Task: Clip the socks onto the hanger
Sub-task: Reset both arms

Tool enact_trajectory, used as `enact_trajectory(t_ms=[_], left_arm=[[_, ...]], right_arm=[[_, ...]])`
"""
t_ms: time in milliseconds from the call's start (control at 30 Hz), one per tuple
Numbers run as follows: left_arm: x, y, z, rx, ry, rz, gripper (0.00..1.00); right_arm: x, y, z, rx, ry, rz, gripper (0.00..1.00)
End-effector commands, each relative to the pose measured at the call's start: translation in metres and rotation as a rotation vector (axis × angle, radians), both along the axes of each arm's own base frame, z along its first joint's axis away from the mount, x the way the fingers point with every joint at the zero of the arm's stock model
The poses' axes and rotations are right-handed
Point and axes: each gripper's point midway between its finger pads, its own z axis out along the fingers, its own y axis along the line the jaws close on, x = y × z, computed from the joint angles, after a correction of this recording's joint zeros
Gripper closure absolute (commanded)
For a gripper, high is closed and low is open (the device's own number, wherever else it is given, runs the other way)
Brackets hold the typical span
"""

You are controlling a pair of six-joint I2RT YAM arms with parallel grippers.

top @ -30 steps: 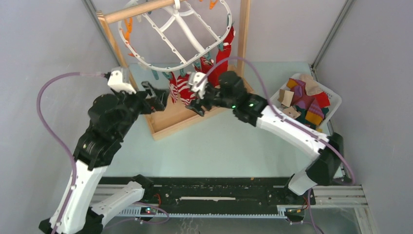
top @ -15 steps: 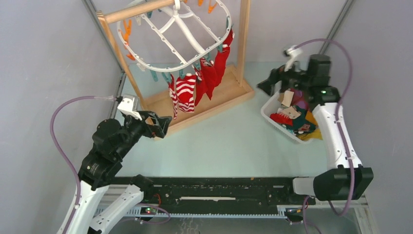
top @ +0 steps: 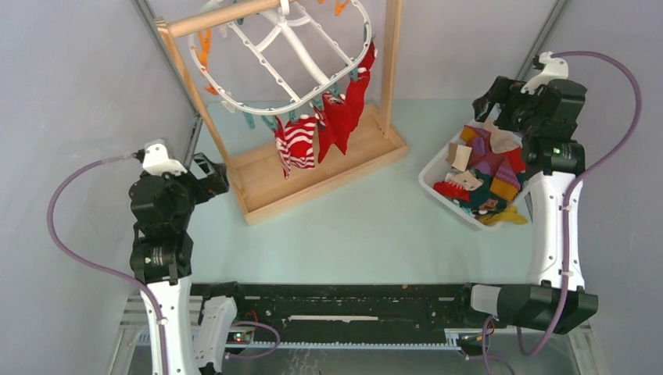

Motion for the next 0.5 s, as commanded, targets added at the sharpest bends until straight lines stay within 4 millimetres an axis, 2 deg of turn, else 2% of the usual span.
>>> enact_trajectory(t_ms=[0, 100, 233, 467], left_arm=[[-0.010, 0.037, 0.047, 0.001, -0.130, 0.195, 0.00], [-0.015, 0.044, 0.079, 0.003, -0.193, 0.236, 0.00], [-0.029, 0.037, 0.118, 0.023, -0.231, 0.213, 0.00], [-0.052, 0.003, 0.148, -0.037, -0.320, 0.080, 0.00]], right_arm=[[-0.018, -0.012, 0.043, 0.004, -0.092, -0.093, 0.00], [-0.022, -0.013, 0.051, -0.008, -0.114, -0.089, 0.00], [-0.027, -0.012, 0.070, 0.018, -0.154, -0.075, 0.00], [-0.043, -0.009, 0.108, 0.049, -0.241, -0.068, 0.00]])
